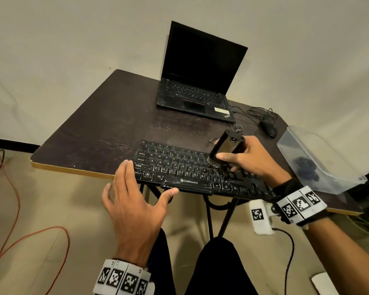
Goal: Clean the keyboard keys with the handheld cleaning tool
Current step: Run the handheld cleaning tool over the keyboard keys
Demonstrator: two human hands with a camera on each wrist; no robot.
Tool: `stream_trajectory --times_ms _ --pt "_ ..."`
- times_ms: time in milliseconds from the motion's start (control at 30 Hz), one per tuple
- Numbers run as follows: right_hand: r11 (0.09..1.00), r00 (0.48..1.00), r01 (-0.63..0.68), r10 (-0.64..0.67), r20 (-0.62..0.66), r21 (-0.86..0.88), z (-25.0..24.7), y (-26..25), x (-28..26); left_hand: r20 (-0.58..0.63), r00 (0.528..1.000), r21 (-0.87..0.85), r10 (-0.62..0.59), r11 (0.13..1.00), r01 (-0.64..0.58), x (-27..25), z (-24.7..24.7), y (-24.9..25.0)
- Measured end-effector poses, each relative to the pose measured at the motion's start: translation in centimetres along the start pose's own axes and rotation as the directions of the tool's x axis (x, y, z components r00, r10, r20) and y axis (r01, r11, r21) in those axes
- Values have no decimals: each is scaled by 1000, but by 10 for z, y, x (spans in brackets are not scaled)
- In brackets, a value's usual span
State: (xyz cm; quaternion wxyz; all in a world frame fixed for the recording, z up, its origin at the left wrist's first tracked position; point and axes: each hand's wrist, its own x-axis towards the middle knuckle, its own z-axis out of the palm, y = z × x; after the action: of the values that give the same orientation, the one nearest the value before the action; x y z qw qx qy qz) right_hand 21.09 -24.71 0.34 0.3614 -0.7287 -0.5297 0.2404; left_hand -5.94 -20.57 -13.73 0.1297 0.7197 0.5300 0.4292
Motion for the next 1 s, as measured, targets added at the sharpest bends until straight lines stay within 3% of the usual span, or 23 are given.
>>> stream_trajectory --times_ms 133,267,400,533,667,800,933,1000 --pt "1000 989 -18 20 148 -14 -5 -8 -3 -12 1000 -2 1 1000 -1 0 1 -1" --pt "998 998 -59 59 4 25 -3 -1 2 -11 1000 -4 2 1000 -2 0 1 -1" --pt "999 994 -32 30 101 21 -2 -7 -9 -14 1000 -1 4 1000 -4 0 1 -1" --pt "999 997 -35 33 -76 -14 -2 5 -3 -11 1000 5 2 1000 -2 1 -1 -1" --pt "1000 999 -28 28 46 3 -2 0 -10 -13 1000 2 8 1000 -8 1 -1 -1" --pt "998 988 -65 63 -138 -5 -3 11 0 -14 1000 3 10 1000 -10 0 -1 -1" --pt "1000 1000 -19 19 -21 14 1 5 -7 -16 1000 -5 15 1000 -15 0 0 2" --pt "999 999 -25 26 -23 38 -1 5 -6 -15 1000 -1 16 1000 -16 0 0 2"
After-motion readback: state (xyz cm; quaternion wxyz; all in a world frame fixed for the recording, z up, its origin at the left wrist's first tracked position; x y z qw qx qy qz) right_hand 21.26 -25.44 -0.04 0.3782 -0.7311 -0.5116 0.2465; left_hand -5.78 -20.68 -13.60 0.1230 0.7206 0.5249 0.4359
